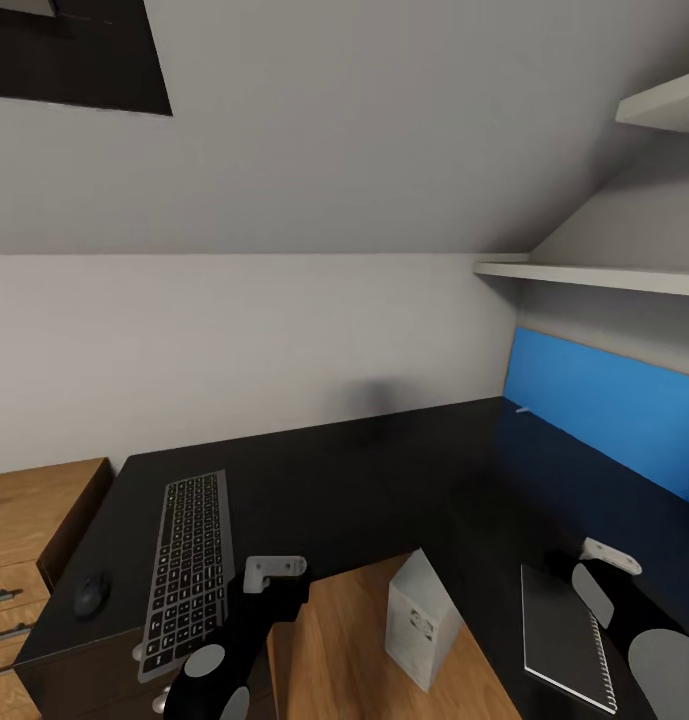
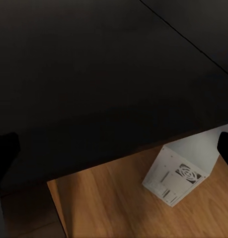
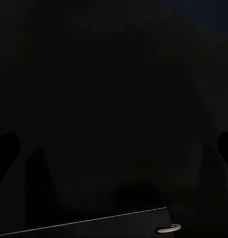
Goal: In the bedroom, organize the workspace by keeping the computer under the desk, ensuring the monitor is on the desk, placing the keyboard on the desk next to the monitor, placing the mouse on the desk next to the keyboard, moving the folder from the swivel chair onto the desk next to the mouse, stacking the notebook on top of the folder with the pen on top of the notebook, and positioning the swivel chair next to the desk.
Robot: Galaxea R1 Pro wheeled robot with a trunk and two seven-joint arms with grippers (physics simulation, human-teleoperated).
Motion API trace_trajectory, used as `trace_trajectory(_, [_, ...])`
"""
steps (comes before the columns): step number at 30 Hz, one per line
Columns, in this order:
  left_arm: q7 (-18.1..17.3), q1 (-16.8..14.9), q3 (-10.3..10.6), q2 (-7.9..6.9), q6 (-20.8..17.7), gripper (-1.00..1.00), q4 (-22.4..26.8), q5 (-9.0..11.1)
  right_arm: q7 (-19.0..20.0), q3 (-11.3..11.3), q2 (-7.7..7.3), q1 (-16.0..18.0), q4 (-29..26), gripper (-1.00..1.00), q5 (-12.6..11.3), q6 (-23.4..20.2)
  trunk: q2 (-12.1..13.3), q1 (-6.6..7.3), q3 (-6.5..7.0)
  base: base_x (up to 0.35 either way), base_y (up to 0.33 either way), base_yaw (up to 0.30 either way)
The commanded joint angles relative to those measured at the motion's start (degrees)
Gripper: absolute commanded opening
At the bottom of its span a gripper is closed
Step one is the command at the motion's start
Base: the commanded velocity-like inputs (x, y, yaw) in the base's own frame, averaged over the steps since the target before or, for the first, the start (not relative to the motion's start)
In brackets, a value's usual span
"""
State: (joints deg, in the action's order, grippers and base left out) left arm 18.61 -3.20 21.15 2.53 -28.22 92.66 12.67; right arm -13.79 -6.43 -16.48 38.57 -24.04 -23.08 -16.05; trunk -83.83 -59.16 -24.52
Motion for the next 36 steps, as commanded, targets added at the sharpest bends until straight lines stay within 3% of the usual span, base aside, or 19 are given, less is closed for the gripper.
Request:
trace_trajectory(1, [0.5,-0.1,0.1,-0.01,-0.2,1.0,0.1,0.6,-0.3,0.0,-0.01,0.0,-0.1,1.0,-0.6,-0.3,0.0,0.0,-0.07,0.0,0.0,0.0])
trace_trajectory(13, [0.5,-0.1,0.1,-0.03,-0.2,1.0,0.1,0.6,-0.4,0.0,0.01,0.0,-0.1,1.0,-0.5,-0.4,0.0,0.0,-0.07,-0.007,0.0,0.0])
trace_trajectory(36, [0.6,-0.1,-0.1,-0.07,-0.3,1.0,0.1,0.5,-0.3,0.3,0.81,0.0,-0.1,1.0,-0.2,-0.4,0.0,0.0,-0.07,-0.144,0.053,0.0])
